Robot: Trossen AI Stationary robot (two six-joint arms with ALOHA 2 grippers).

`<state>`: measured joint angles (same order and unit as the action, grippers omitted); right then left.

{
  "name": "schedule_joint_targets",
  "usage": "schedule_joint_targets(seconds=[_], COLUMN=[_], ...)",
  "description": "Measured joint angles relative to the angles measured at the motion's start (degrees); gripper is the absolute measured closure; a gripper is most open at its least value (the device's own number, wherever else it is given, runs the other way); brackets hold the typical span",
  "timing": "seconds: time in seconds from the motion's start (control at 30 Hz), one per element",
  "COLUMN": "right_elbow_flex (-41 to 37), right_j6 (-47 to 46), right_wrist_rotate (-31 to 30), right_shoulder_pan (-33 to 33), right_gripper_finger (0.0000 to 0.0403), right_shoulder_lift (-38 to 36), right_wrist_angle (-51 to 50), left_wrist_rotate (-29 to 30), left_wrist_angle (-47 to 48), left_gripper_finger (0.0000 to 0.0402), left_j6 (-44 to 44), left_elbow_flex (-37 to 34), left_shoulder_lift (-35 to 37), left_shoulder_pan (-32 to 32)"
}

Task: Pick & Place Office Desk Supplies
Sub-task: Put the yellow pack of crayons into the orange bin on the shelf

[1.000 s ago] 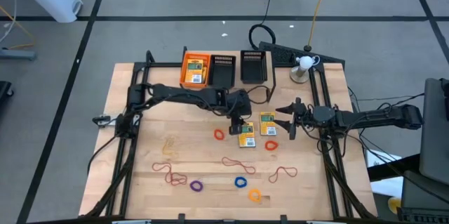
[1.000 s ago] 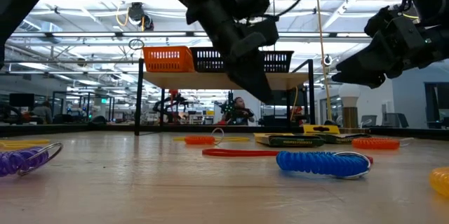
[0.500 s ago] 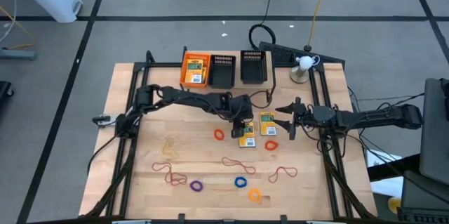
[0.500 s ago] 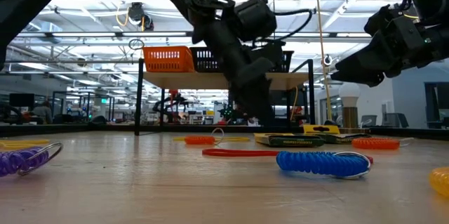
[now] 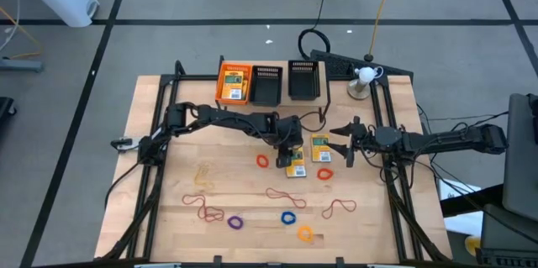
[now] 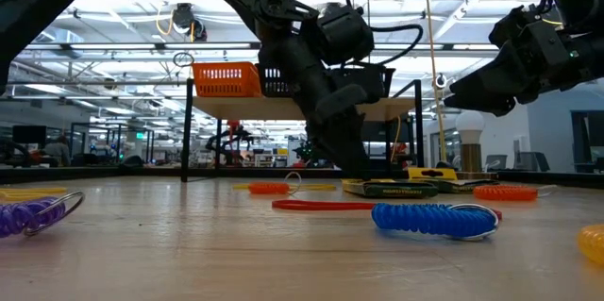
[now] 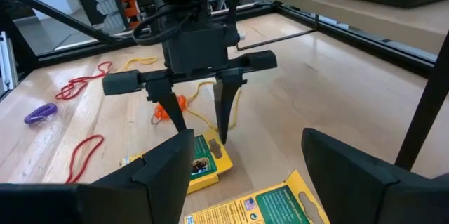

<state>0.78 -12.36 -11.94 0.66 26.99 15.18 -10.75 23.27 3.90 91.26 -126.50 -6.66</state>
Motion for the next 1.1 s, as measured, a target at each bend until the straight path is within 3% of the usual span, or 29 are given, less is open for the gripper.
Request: schedule_joint_targets(seconds=[0.2, 0.37, 0.43, 0.83, 1.1], right_elbow_flex=[-0.01, -0.01, 0.0, -0.01, 0.0], right_j6=[0.0, 0.0, 0.0, 0.0, 0.0], right_wrist_rotate=[0.0, 0.0, 0.0, -0.07, -0.16], right_shoulder_pan=[0.01, -0.01, 0.01, 0.0, -0.01], right_gripper_finger=[0.0149, 0.0149, 0.0149, 0.0149, 0.0149], right_shoulder_lift=[0.02, 0.05, 0.04, 0.1, 0.12], right_wrist_angle=[0.0, -0.01, 0.0, -0.5, -0.44], left_wrist_rotate=[-1.41, -1.25, -1.24, -1.03, 7.22], left_wrist_angle=[0.19, 0.18, 0.16, 0.19, 1.2], left_gripper_finger=[0.0247, 0.0363, 0.0389, 0.0402, 0.0401], left_j6=[0.97, 1.57, 1.63, 1.62, 4.72], left_elbow_flex=[0.0, 0.0, 0.0, -0.04, -0.04], left_shoulder_lift=[0.0, 0.0, 0.0, 5.05, 15.55], left_shoulder_pan=[0.02, 0.02, 0.02, 1.14, 4.66])
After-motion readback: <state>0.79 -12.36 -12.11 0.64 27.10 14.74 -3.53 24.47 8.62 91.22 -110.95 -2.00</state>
